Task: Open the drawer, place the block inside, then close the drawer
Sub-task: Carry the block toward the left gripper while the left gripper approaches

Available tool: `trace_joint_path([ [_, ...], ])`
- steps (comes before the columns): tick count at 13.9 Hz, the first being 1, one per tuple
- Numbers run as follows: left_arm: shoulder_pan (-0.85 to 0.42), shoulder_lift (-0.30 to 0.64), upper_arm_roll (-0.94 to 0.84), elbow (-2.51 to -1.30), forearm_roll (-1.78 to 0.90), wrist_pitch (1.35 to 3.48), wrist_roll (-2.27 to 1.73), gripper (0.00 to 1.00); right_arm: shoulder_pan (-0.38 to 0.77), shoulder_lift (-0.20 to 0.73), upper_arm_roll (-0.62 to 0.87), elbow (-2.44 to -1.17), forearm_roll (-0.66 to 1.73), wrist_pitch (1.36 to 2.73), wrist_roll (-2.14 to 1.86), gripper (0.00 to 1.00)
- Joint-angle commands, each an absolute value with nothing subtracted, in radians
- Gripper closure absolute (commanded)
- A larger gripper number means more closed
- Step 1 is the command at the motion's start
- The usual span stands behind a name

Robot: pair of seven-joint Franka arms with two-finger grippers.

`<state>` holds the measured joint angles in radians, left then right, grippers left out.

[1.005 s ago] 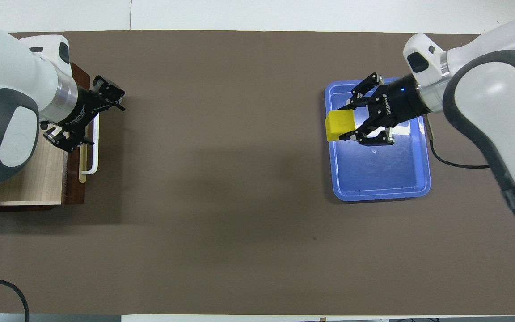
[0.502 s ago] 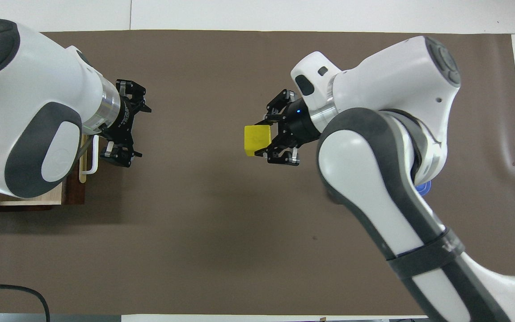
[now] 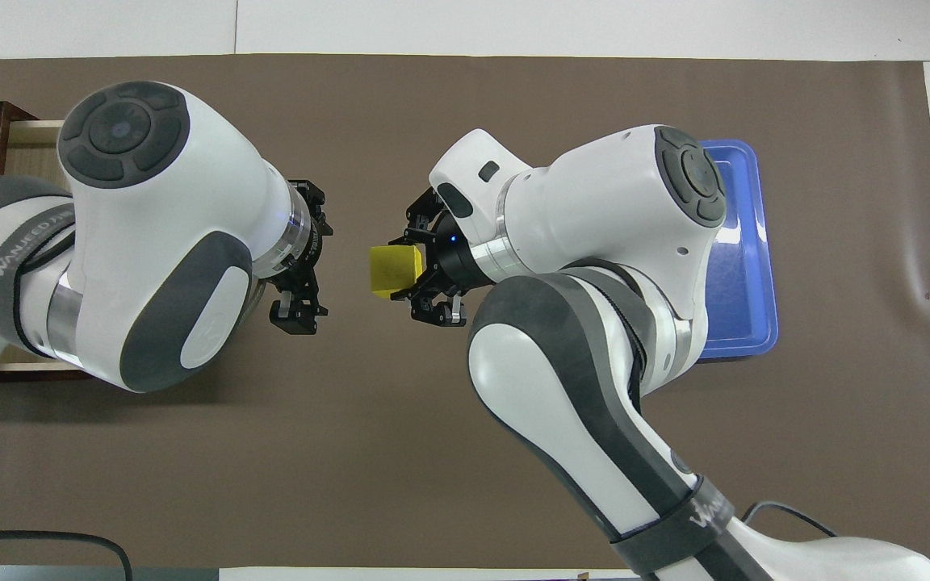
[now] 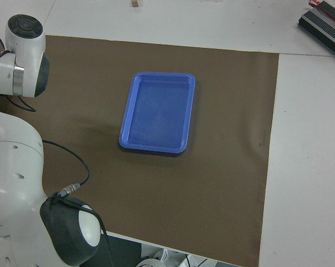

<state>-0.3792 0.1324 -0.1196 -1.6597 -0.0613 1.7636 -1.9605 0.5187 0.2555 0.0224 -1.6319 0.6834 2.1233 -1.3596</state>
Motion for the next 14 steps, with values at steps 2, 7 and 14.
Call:
trace_joint_path([
  [2, -0.426, 0.115, -0.107, -1.677, -0.078, 1.758, -2.072, 0.0, 0.525, 0.239, 0.02, -1.661, 0.669, 2.143, -1.35, 1.0],
  [7, -0.474, 0.115, -0.107, -1.677, -0.078, 1.835, -2.177, 0.0, 0.531, 0.239, 0.02, -1.661, 0.669, 2.146, -1.359, 1.0],
  [14, -0.497, 0.109, -0.107, -1.686, -0.078, 1.838, -2.227, 0.23, 0.537, 0.239, 0.02, -1.661, 0.67, 2.167, -1.351, 1.0],
])
